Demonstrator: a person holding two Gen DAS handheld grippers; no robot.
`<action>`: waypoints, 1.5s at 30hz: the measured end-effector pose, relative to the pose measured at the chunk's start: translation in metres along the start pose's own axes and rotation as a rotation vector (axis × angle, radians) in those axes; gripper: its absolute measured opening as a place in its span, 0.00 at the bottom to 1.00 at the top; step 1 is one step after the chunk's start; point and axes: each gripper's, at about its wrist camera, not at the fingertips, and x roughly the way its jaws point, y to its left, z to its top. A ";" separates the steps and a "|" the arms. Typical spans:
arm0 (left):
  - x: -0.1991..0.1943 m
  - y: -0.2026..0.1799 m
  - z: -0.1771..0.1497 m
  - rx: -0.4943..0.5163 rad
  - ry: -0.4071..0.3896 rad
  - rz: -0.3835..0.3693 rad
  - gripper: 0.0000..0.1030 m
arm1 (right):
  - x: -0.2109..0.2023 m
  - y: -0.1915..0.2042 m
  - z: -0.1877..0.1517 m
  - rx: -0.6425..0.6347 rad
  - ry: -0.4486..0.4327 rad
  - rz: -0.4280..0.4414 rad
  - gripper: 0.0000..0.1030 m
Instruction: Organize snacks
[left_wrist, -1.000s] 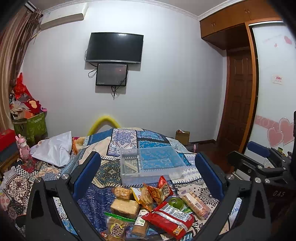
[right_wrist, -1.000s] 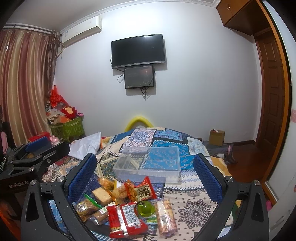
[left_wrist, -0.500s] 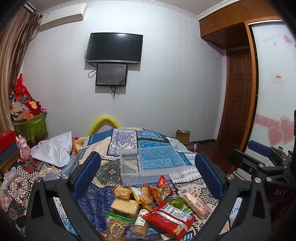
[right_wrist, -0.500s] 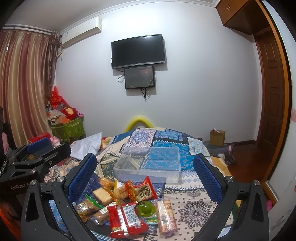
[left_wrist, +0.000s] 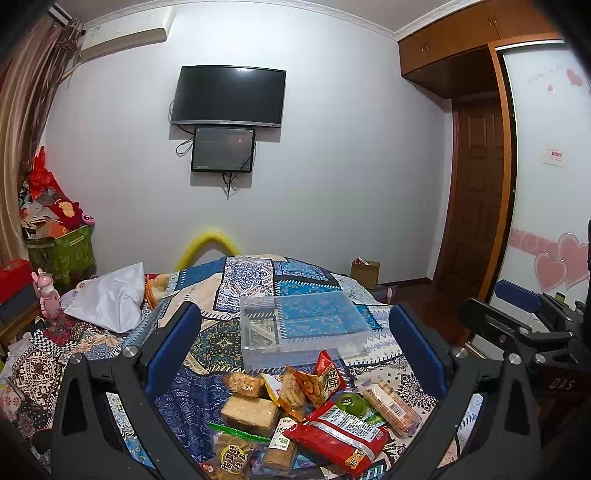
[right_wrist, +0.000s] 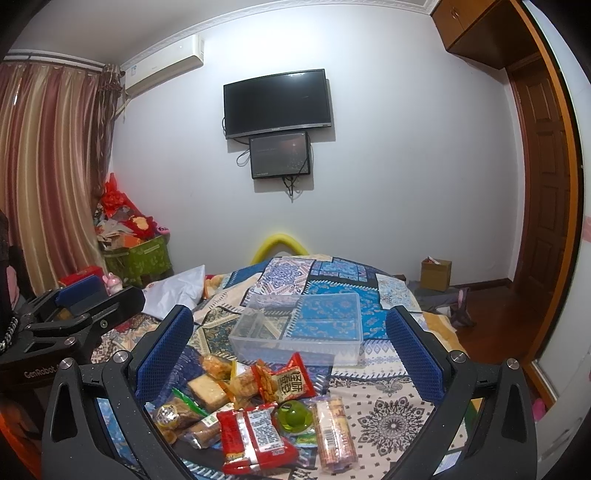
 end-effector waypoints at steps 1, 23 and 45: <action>0.000 0.000 0.000 0.000 0.000 0.001 1.00 | 0.000 0.000 0.000 0.000 0.000 0.000 1.00; 0.002 -0.002 -0.001 0.013 0.001 0.016 1.00 | 0.004 -0.003 -0.001 0.002 0.010 0.004 1.00; 0.081 0.058 -0.079 -0.008 0.377 0.081 0.78 | 0.059 -0.050 -0.054 0.051 0.328 -0.008 1.00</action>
